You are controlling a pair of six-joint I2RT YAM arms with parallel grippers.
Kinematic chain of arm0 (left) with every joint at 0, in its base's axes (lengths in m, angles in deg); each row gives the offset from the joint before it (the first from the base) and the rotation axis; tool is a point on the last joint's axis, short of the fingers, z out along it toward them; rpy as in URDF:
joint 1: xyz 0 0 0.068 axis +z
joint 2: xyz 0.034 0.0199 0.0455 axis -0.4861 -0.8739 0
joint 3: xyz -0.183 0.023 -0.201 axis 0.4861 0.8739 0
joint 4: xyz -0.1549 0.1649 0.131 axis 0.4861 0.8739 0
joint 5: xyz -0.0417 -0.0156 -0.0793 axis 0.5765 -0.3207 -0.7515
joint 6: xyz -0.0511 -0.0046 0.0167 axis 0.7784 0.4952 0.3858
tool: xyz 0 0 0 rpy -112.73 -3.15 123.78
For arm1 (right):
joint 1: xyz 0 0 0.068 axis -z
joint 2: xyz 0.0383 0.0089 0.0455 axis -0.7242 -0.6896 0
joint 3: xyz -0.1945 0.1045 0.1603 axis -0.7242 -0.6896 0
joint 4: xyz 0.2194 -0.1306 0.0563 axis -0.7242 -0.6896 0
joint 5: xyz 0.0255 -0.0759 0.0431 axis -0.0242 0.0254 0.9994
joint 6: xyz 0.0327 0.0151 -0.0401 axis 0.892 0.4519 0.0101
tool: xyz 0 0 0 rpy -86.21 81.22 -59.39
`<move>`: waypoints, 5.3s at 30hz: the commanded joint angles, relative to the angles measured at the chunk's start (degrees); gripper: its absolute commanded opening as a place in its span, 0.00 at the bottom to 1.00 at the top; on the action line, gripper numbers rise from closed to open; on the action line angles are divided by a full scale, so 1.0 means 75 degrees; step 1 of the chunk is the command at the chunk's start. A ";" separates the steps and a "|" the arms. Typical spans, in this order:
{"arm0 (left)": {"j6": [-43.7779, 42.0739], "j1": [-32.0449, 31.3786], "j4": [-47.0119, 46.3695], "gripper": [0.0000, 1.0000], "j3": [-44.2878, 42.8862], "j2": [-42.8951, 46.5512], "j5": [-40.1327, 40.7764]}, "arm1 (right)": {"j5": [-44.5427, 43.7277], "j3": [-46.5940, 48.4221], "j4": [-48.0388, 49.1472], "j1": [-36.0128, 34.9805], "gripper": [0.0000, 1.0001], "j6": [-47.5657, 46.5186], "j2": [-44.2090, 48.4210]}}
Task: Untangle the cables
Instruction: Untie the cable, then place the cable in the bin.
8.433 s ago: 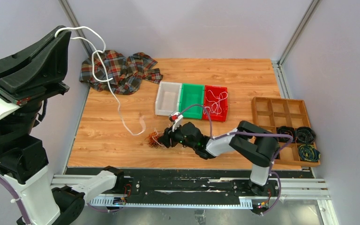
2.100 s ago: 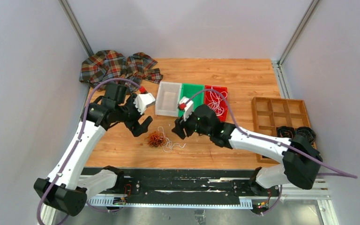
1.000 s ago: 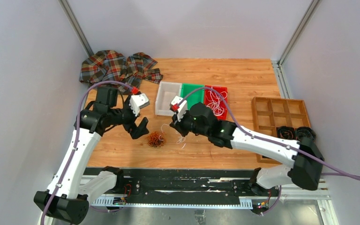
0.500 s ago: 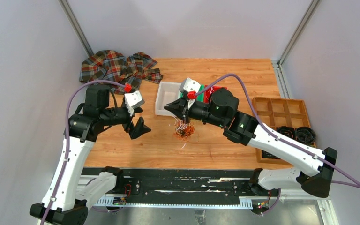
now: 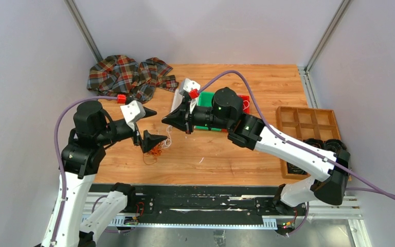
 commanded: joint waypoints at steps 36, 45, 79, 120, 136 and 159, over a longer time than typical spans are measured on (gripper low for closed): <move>0.2691 0.0034 -0.2295 0.01 0.1334 0.1029 -0.0900 | 0.0989 -0.0505 0.2620 -0.0349 0.32 0.1620 0.0300; 0.2784 0.0034 -0.2319 0.01 0.1000 0.0825 -0.0729 | -0.1145 -0.2629 0.2372 -0.0281 0.70 0.0100 0.2242; 0.4967 0.0034 -0.4169 0.01 0.1402 0.0758 -0.0522 | 0.0486 -0.2395 0.7418 -0.0546 0.75 0.3235 -0.0951; -0.1611 0.0034 0.1490 0.98 0.0246 -0.0097 0.2980 | -0.5111 -0.1061 -0.3548 0.4215 0.01 0.0470 -0.0049; -0.1765 0.0034 0.1754 0.98 0.0201 -0.0117 0.2678 | -0.5719 -0.0275 -0.5275 0.4601 0.01 0.1255 -0.1763; -0.1762 0.0034 0.1947 0.98 -0.0059 -0.0326 0.2397 | -0.5540 0.1279 -0.5837 0.4784 0.29 0.0975 -0.2897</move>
